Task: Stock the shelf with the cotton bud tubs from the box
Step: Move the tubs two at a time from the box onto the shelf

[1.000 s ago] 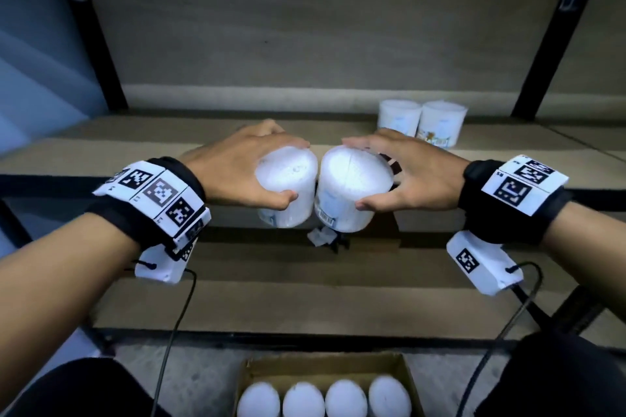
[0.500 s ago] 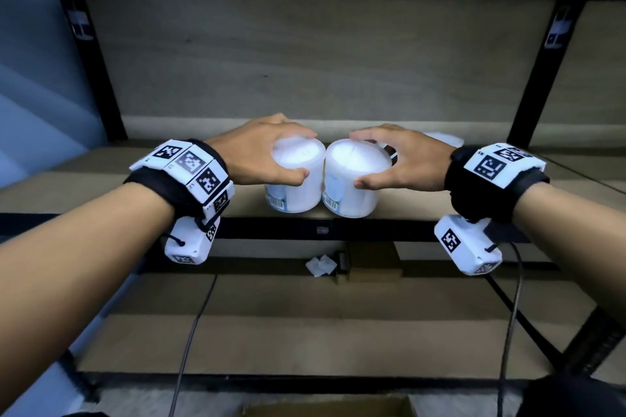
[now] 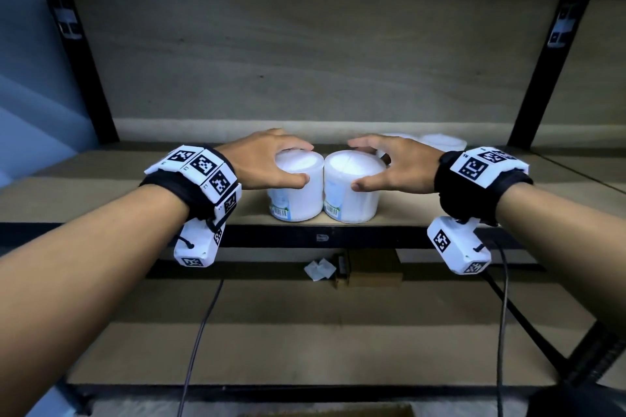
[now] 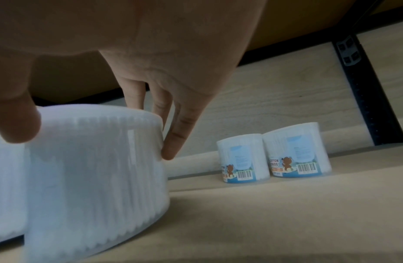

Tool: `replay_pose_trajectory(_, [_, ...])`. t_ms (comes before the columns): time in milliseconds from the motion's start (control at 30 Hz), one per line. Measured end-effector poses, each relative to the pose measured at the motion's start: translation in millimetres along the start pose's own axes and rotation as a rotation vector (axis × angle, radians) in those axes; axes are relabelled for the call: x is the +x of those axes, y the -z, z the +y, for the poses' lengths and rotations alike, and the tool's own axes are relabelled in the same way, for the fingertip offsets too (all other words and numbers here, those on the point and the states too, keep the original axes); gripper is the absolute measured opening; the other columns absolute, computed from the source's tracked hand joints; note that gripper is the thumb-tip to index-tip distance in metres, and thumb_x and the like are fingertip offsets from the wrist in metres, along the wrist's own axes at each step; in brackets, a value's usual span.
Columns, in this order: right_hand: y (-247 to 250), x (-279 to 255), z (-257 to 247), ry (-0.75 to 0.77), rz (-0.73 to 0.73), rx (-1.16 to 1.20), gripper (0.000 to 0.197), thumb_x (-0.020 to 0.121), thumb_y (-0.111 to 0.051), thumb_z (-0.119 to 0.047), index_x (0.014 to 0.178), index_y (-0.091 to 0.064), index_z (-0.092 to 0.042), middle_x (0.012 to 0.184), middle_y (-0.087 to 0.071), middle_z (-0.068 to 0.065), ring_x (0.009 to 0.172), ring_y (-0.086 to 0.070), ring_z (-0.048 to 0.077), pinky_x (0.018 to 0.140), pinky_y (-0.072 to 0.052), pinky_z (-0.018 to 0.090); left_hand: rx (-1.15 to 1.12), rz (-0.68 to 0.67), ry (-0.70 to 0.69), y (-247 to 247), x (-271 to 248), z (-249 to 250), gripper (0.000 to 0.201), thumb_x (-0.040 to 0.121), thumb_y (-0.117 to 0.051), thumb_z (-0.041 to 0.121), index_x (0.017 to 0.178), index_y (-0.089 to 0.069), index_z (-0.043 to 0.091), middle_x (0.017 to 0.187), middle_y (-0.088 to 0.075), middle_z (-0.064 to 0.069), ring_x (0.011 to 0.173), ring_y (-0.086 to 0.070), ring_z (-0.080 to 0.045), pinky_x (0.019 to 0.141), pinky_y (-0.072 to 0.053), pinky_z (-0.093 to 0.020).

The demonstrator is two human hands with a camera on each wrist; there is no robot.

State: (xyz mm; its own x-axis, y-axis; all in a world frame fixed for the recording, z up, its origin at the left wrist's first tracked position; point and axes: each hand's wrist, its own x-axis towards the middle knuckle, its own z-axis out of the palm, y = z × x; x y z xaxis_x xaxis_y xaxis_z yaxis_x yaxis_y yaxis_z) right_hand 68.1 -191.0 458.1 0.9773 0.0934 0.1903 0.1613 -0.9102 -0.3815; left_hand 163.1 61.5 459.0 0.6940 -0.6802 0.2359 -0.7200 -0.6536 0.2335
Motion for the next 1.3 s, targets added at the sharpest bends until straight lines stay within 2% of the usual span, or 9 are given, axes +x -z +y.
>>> replay_pose_trajectory(100, [-2.6,0.5,1.1,-0.013,-0.005,0.015,0.079,0.081,-0.073,-0.047,0.149,-0.037,-0.03,0.145,-0.046,-0.011,0.12,-0.048,0.004,0.099,-0.036,0.019,-0.004,0.003,0.0,-4.7,0.6,-0.7,0.062,0.084,-0.068,0.048,0.141,-0.046,0.038,0.133,-0.048,0.01,0.114,-0.044,-0.007,0.094,-0.033,-0.022])
replay_pose_trajectory(200, [-2.3,-0.4,-1.3,-0.041,-0.017,-0.022,0.076,0.082,-0.07,-0.05,0.148,-0.037,-0.032,0.144,-0.046,-0.012,0.113,-0.045,0.002,0.097,-0.034,0.019,-0.009,0.001,0.011,-7.3,0.2,-0.9,0.06,0.085,-0.067,0.047,0.141,-0.046,0.038,0.134,-0.05,0.007,0.119,-0.047,-0.011,0.093,-0.033,-0.022])
replay_pose_trajectory(300, [-1.0,-0.6,-3.9,-0.047,-0.028,-0.053,0.076,0.08,-0.069,-0.056,0.147,-0.039,-0.033,0.143,-0.046,-0.013,0.12,-0.046,0.006,0.1,-0.035,0.021,0.011,-0.009,0.006,-6.5,-0.3,0.6,0.062,0.085,-0.066,0.05,0.142,-0.044,0.038,0.136,-0.049,0.007,0.123,-0.047,-0.012,0.096,-0.034,-0.023])
replay_pose_trajectory(500, [7.3,-6.7,-15.8,0.012,0.028,-0.158,0.05,0.082,-0.072,-0.049,0.127,-0.061,-0.032,0.118,-0.049,-0.004,0.108,-0.051,0.013,0.095,-0.043,0.027,0.052,-0.005,-0.035,1.4,-3.0,10.4,0.053,0.085,-0.066,0.05,0.135,-0.053,0.04,0.129,-0.052,0.009,0.12,-0.049,-0.012,0.103,-0.04,-0.031])
replay_pose_trajectory(567, [7.9,-7.7,-19.7,0.04,0.044,-0.196,0.04,0.083,-0.072,-0.044,0.12,-0.066,-0.03,0.118,-0.055,-0.003,0.106,-0.052,0.012,0.094,-0.044,0.028,0.092,0.0,-0.065,5.4,-3.7,14.8,0.045,0.086,-0.065,0.047,0.129,-0.058,0.038,0.126,-0.057,0.009,0.117,-0.053,-0.013,0.102,-0.043,-0.033])
replay_pose_trajectory(700, [5.7,-9.3,-25.6,0.038,0.068,-0.233,0.027,0.083,-0.073,-0.038,0.11,-0.069,-0.035,0.109,-0.063,-0.008,0.1,-0.056,0.01,0.084,-0.043,0.024,0.189,0.003,-0.088,9.2,-6.7,25.0,0.035,0.087,-0.062,0.041,0.121,-0.066,0.032,0.121,-0.064,0.012,0.102,-0.056,-0.01,0.087,-0.041,-0.025])
replay_pose_trajectory(767, [4.4,-10.0,-27.0,0.022,0.069,-0.273,0.027,0.083,-0.072,-0.035,0.11,-0.069,-0.035,0.106,-0.064,-0.011,0.094,-0.055,0.01,0.08,-0.04,0.022,0.209,0.005,-0.089,9.7,-7.5,28.2,0.033,0.088,-0.061,0.037,0.121,-0.066,0.031,0.12,-0.065,0.012,0.096,-0.055,-0.008,0.083,-0.039,-0.023])
replay_pose_trajectory(900, [3.3,-10.9,-26.5,0.01,0.092,-0.266,0.026,0.085,-0.071,-0.033,0.11,-0.069,-0.035,0.107,-0.067,-0.01,0.093,-0.054,0.01,0.08,-0.039,0.021,0.209,0.002,-0.095,10.0,-10.9,28.8,0.033,0.089,-0.061,0.031,0.121,-0.065,0.031,0.121,-0.066,0.012,0.096,-0.058,-0.01,0.083,-0.041,-0.023])
replay_pose_trajectory(1300, [2.8,1.5,-16.1,-0.011,0.114,-0.221,0.027,0.085,-0.073,-0.03,0.112,-0.071,-0.033,0.109,-0.068,-0.009,0.095,-0.056,0.009,0.084,-0.041,0.021,0.156,-0.011,-0.083,8.2,2.1,18.2,0.03,0.09,-0.061,0.033,0.119,-0.067,0.035,0.122,-0.065,0.014,0.102,-0.063,-0.011,0.094,-0.047,-0.028])
